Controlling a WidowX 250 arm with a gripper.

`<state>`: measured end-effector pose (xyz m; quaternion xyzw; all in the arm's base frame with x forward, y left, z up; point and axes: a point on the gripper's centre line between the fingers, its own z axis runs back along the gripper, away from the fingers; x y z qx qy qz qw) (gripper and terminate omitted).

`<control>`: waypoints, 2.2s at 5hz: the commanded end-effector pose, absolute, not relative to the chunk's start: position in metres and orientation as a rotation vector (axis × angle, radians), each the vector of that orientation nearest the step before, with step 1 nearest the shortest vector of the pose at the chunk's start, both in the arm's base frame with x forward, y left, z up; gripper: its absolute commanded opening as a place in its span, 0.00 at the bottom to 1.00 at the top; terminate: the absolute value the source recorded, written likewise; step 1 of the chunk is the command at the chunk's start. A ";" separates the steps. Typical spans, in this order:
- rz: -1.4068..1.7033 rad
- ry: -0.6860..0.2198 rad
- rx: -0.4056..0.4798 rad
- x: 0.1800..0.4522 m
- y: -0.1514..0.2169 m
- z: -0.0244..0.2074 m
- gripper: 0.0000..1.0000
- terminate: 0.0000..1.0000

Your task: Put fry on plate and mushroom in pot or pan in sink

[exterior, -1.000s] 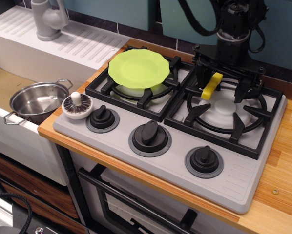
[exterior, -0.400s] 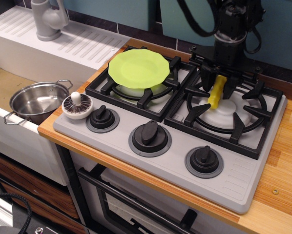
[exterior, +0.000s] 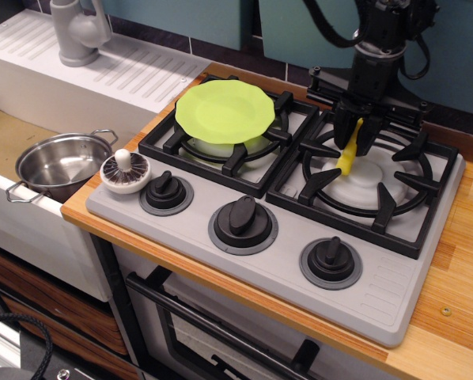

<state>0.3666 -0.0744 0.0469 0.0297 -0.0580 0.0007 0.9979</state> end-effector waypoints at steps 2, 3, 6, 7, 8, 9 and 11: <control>-0.001 -0.146 0.053 0.369 -0.082 0.095 0.00 0.00; -0.004 -0.127 0.062 0.365 -0.082 0.107 0.00 0.00; -0.098 -0.118 0.081 0.384 -0.044 0.138 0.00 0.00; -0.143 -0.138 0.077 0.398 -0.021 0.134 0.00 0.00; -0.181 -0.154 0.077 0.407 0.003 0.131 0.00 0.00; -0.200 -0.164 0.095 0.406 0.021 0.130 0.00 0.00; -0.202 -0.159 0.112 0.395 0.042 0.129 0.00 0.00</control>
